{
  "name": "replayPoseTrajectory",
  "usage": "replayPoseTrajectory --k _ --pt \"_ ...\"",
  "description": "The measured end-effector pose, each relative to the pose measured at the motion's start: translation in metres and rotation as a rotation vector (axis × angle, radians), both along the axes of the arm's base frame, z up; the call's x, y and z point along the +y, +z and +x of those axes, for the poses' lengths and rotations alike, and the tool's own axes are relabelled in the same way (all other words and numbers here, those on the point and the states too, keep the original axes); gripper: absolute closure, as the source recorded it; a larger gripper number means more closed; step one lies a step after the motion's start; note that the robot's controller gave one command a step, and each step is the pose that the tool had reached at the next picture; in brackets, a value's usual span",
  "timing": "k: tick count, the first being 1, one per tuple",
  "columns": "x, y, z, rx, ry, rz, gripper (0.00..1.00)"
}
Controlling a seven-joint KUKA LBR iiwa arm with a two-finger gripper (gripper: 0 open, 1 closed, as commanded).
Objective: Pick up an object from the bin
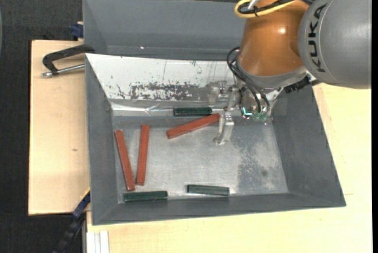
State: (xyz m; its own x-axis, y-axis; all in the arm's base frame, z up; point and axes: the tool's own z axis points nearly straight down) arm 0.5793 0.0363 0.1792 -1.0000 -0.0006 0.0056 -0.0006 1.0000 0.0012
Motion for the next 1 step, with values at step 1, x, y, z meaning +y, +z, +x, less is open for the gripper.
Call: replayPoseTrajectory --k 1 --pt "-0.0001 0.0045 0.0018 -0.008 -0.001 0.0 0.0"
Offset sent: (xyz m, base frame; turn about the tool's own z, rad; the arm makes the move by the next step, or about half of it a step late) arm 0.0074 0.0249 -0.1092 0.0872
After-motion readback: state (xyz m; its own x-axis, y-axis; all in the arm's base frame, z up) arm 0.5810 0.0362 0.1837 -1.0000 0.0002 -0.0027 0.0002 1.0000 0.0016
